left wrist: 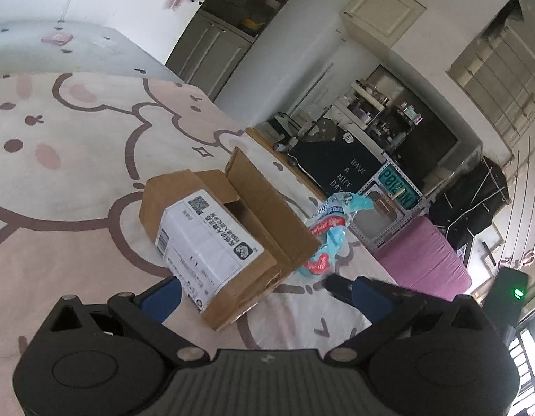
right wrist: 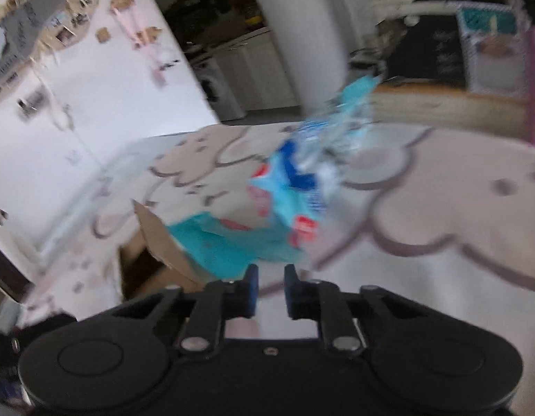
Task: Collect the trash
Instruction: 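Move the left tool to the cardboard box while the right tool approaches the blue-teal bag, then close the left tool on the cardboard box while the right tool grasps the blue-teal bag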
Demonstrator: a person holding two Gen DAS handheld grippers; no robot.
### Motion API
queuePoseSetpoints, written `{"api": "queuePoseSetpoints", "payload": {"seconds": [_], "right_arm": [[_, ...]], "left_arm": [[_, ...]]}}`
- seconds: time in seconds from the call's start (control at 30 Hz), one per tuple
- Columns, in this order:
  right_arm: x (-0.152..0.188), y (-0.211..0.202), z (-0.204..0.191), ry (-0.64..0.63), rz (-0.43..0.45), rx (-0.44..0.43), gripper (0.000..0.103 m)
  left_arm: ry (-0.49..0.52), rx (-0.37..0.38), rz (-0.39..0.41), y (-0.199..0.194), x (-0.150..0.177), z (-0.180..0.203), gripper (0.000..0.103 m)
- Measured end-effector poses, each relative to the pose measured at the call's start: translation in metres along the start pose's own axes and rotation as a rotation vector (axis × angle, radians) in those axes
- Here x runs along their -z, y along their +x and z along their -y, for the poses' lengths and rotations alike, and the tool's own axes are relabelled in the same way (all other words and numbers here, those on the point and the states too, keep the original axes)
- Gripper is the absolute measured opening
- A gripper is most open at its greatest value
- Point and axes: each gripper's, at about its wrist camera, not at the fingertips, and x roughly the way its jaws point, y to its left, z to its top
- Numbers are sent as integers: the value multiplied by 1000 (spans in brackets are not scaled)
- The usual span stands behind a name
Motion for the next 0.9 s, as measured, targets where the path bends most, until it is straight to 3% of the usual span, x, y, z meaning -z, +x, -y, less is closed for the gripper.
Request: {"api": "queuePoseSetpoints", "payload": {"seconds": [0.17,0.43,0.77,0.9], "right_arm": [[0,32,-11,-14,-71,-162,7],[28,25,-35,-70,-150,-313,3],[54,12,-60,-136,-183,-425,3],[57,4,-56,-170,-213,-359,3]], "left_arm": [[-1,-27,-2,11,0,0,103],[-8,-133,11,7,4,-15,103],[62,-280,21,-7,3,-26,103],[120,-296,-16,0,11,-22,103]]}}
